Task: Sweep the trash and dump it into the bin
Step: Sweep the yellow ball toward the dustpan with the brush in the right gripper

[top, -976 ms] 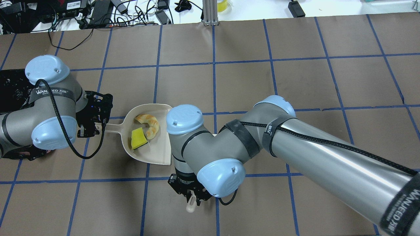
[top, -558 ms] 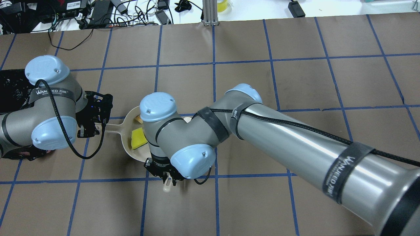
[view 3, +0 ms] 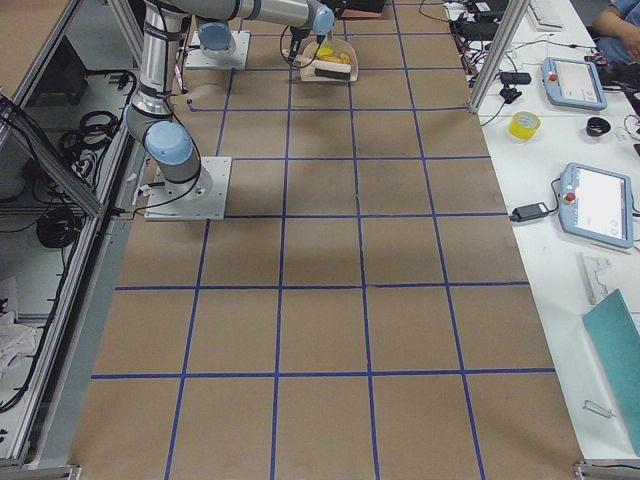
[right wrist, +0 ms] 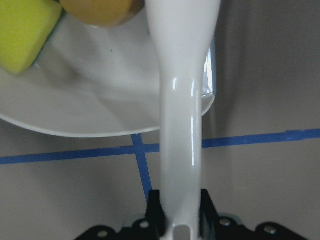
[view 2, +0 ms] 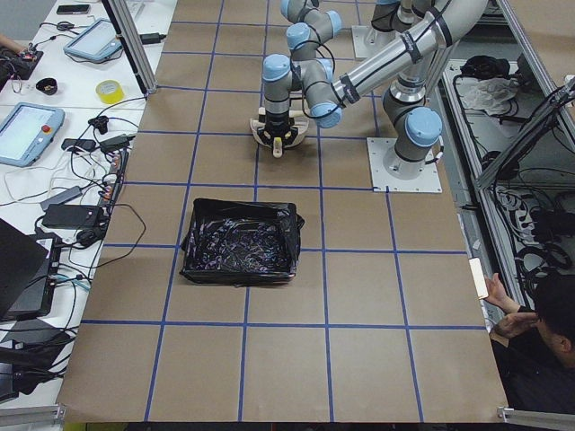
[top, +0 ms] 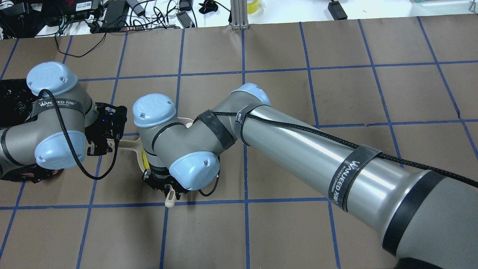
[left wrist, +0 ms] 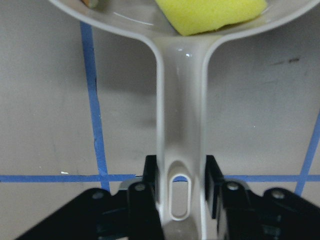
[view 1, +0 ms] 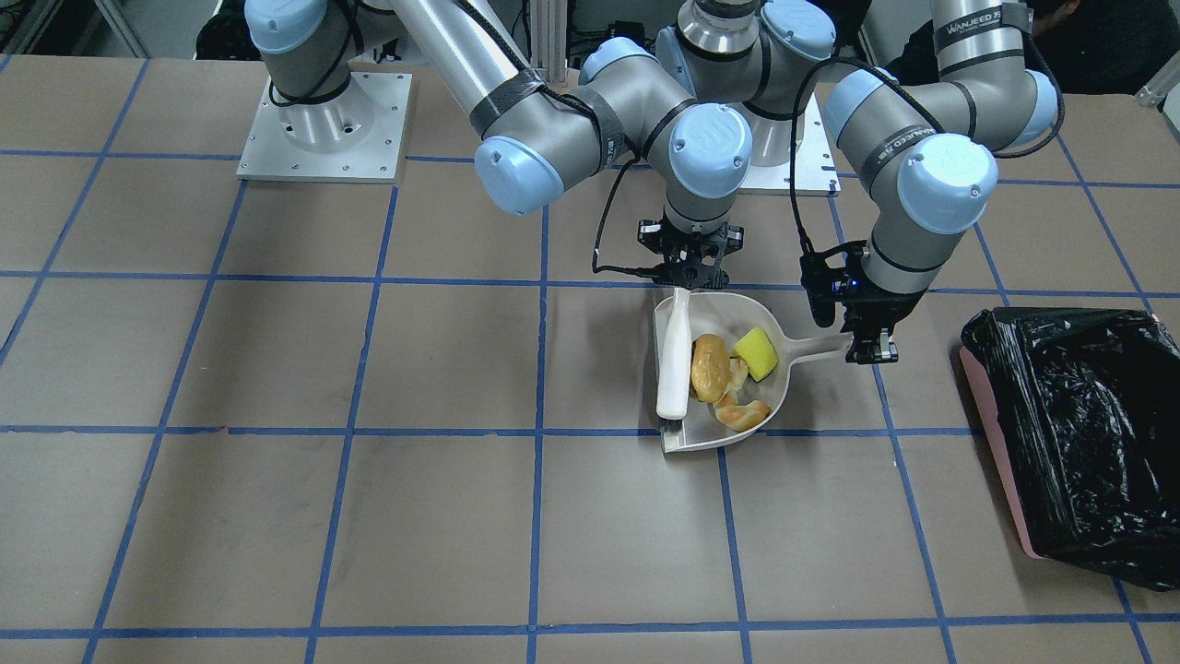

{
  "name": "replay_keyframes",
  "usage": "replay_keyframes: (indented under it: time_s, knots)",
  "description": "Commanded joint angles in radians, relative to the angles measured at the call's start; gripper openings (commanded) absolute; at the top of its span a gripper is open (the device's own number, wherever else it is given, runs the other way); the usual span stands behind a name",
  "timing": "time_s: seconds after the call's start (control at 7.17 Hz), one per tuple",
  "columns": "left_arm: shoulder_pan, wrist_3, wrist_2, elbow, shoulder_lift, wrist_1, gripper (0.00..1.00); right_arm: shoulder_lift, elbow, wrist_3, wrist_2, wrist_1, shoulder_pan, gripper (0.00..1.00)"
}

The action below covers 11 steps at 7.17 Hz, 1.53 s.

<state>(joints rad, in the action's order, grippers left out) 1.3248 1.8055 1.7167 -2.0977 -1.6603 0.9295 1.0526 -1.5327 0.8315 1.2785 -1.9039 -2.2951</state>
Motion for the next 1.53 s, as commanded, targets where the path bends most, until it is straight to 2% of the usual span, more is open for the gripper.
replay_keyframes:
  time_s: [0.0, 0.14, 0.56, 0.7, 0.98, 1.12, 1.25, 1.39]
  knots:
    - [-0.001, -0.002, -0.002, 0.002, -0.004, -0.004, 0.0, 0.018, 0.002, -0.017, 0.065, 0.073, 0.011, 0.05]
    - [-0.001, 0.018, 0.0, 0.004, -0.006, -0.009, 0.0, 0.05, 0.002, -0.11, 0.144, 0.148, 0.011, 0.05]
    - [-0.006, 0.003, -0.035, 0.005, -0.015, -0.009, 0.0, 0.066, -0.009, -0.138, 0.165, 0.183, 0.028, 0.05]
    - [-0.006, 0.002, -0.043, 0.005, -0.015, -0.009, 0.0, 0.085, -0.006, -0.172, 0.22, 0.23, 0.08, 0.05]
    - [-0.041, -0.002, -0.112, 0.004, -0.027, -0.003, 0.0, 0.203, -0.015, -0.32, 0.245, 0.386, 0.225, 0.05]
    - [-0.055, 0.0, -0.129, 0.004, -0.024, -0.001, 0.0, 0.237, -0.023, -0.343, 0.293, 0.414, 0.296, 0.05]
    - [-0.073, -0.005, -0.19, 0.007, -0.019, 0.002, 0.0, 0.256, -0.023, -0.363, 0.321, 0.428, 0.365, 0.05]
    - [-0.1, -0.005, -0.198, 0.011, -0.018, 0.005, 0.0, 0.268, -0.024, -0.44, 0.365, 0.446, 0.438, 0.05]
